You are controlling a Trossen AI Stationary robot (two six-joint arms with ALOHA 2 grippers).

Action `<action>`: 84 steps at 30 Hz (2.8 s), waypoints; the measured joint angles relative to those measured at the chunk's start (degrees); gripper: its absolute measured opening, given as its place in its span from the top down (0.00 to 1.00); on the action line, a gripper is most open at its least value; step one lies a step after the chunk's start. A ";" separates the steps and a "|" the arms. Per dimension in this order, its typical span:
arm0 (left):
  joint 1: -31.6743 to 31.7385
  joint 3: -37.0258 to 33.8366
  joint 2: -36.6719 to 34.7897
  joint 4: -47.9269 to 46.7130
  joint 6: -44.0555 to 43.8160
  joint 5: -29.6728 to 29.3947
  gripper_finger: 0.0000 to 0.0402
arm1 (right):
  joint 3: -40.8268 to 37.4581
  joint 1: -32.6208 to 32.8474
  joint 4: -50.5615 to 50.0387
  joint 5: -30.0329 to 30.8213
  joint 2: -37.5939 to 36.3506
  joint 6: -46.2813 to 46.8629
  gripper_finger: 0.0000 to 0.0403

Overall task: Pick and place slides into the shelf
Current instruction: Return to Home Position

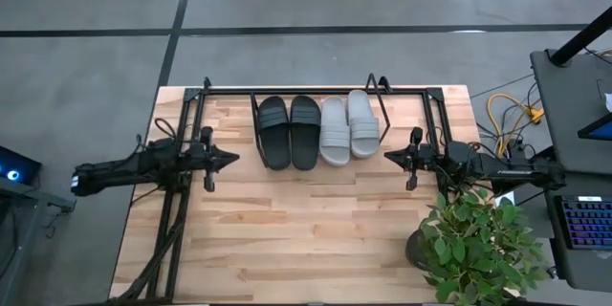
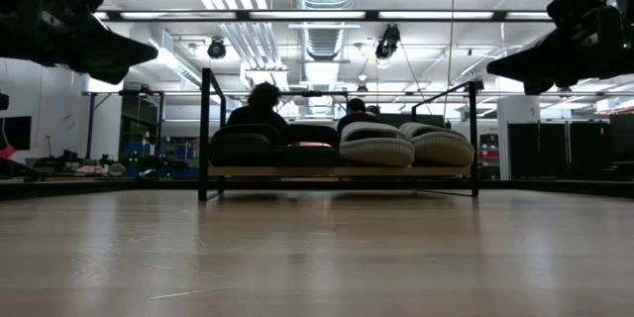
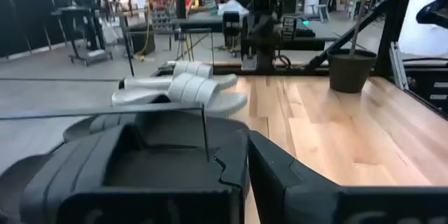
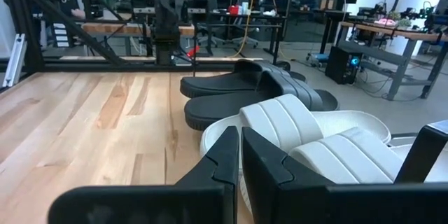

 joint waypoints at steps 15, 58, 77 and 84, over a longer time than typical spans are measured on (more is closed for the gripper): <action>-4.86 -2.91 0.95 2.37 -0.14 -0.92 1.00 | 0.01 0.00 0.20 0.01 0.31 -1.10 0.98; -4.86 -3.38 8.31 4.02 -3.53 3.36 1.00 | 0.01 0.00 -0.19 -0.47 1.08 15.98 0.98; -4.86 -3.38 8.28 4.05 -3.51 3.26 1.00 | 0.01 0.01 -0.17 -0.47 1.08 15.42 0.98; -4.86 -3.38 8.31 4.04 -3.51 3.28 1.00 | 0.01 0.01 -0.17 -0.47 1.08 15.42 0.98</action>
